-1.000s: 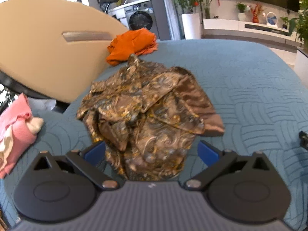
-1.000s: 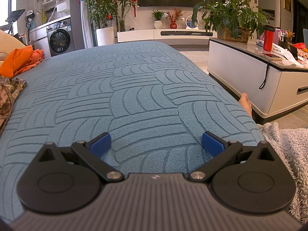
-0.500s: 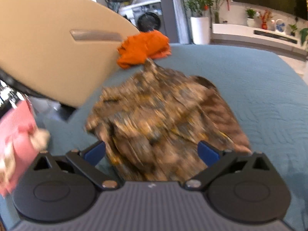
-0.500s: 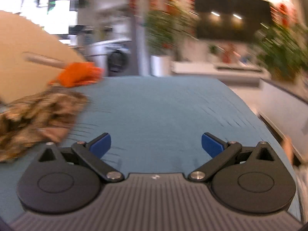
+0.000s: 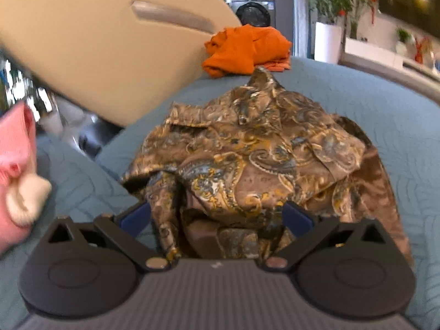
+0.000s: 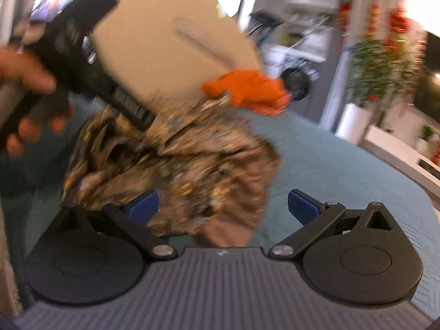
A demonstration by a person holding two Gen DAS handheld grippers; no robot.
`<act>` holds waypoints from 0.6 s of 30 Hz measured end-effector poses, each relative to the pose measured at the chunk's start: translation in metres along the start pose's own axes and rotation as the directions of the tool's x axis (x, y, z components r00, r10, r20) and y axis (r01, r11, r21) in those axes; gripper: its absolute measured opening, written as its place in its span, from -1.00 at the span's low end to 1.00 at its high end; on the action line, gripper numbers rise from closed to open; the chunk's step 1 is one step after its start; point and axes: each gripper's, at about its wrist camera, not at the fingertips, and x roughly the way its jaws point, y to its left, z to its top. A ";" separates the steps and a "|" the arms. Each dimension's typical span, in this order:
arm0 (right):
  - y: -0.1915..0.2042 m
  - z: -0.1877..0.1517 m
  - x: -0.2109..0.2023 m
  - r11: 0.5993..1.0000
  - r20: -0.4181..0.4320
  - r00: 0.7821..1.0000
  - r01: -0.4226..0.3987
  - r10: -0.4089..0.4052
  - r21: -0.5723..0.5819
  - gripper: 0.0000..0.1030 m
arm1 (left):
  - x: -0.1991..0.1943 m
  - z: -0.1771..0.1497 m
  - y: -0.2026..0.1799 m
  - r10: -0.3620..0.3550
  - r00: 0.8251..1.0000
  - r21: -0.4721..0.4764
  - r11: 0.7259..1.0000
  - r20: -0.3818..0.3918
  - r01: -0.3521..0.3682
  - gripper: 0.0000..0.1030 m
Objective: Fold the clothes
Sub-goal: 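Grasp the paisley shirt fabric with the right gripper and lift it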
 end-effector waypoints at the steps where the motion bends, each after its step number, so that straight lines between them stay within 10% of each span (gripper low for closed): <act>1: 0.004 0.001 0.004 1.000 -0.008 1.000 0.008 -0.008 -0.012 1.00 | 0.003 0.000 0.004 -0.037 0.999 -0.035 0.999 -0.025 0.036 0.99; 9: 0.004 0.005 0.040 1.000 -0.163 0.986 -0.017 0.019 0.014 0.01 | 0.005 0.002 0.010 -0.060 0.998 -0.047 0.997 -0.006 0.059 0.99; 12: -0.003 0.003 0.041 0.999 -0.178 0.983 -0.026 0.033 0.044 -0.65 | 0.007 0.003 0.006 -0.060 0.998 -0.032 0.998 -0.005 0.060 0.99; 18: -0.022 0.002 0.027 0.990 -0.149 0.987 -0.036 0.056 0.137 -0.84 | 0.011 0.004 0.003 -0.069 0.997 -0.010 0.998 -0.020 0.069 0.99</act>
